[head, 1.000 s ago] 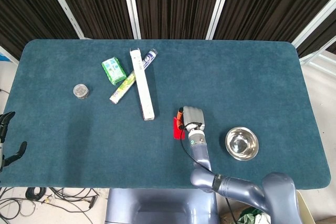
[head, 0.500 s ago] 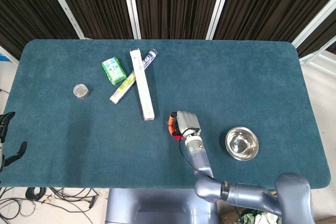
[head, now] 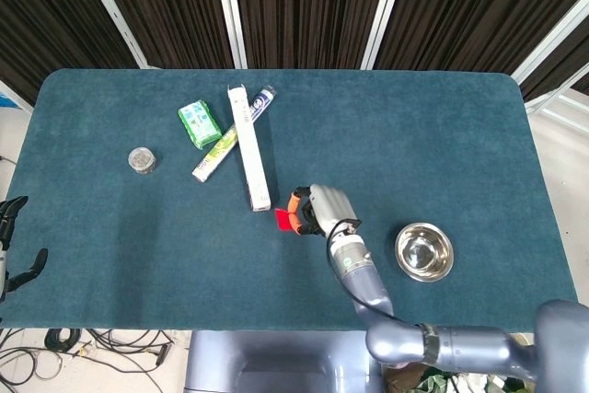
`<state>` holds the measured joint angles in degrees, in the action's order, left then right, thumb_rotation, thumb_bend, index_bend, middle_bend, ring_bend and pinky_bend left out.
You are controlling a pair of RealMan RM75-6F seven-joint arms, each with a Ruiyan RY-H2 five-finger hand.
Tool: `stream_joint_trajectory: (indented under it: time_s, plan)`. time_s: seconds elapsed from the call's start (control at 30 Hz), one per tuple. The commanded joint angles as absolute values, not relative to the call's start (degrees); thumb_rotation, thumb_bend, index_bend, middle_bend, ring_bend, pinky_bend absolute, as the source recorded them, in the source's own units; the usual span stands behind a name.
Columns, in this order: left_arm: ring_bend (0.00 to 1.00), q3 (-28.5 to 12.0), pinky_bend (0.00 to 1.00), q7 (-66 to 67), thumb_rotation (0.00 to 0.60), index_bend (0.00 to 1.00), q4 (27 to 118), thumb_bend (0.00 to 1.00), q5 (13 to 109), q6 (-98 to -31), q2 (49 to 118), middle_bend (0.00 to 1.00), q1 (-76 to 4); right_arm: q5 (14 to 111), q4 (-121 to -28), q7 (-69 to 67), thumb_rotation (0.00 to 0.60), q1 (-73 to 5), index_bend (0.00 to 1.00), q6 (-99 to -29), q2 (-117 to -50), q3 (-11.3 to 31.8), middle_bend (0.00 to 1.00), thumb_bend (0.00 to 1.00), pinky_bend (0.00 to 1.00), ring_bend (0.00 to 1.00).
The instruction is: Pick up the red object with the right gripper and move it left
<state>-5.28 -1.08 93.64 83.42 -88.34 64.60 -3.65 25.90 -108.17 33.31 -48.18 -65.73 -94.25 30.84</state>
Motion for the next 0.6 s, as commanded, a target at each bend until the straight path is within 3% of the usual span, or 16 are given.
stream_joint_trajectory:
  time_s: [0.03, 0.23, 0.6]
  plan:
    - [0.07, -5.3, 0.08, -1.0, 0.600, 0.09, 93.7, 0.36, 83.4, -88.3, 64.6, 0.11, -3.7, 21.3, -112.7, 30.4, 0.600, -47.5, 0.66, -61.8, -88.5, 35.0, 0.94, 0.42, 0.94, 1.00]
    - [0.07, -5.3, 0.09, -0.9, 0.600, 0.09, 93.8, 0.36, 83.3, -88.4, 64.6, 0.11, -3.6, 16.1, -117.2, 24.8, 0.600, -47.2, 0.66, -55.2, -80.1, 39.9, 0.94, 0.42, 0.94, 1.00]
    - [0.07, -5.3, 0.09, -0.8, 0.600, 0.09, 93.7, 0.36, 83.2, -88.3, 64.7, 0.11, -3.6, 10.6, -121.3, 17.6, 0.600, -48.5, 0.66, -51.0, -71.5, 44.1, 0.95, 0.42, 0.94, 1.00]
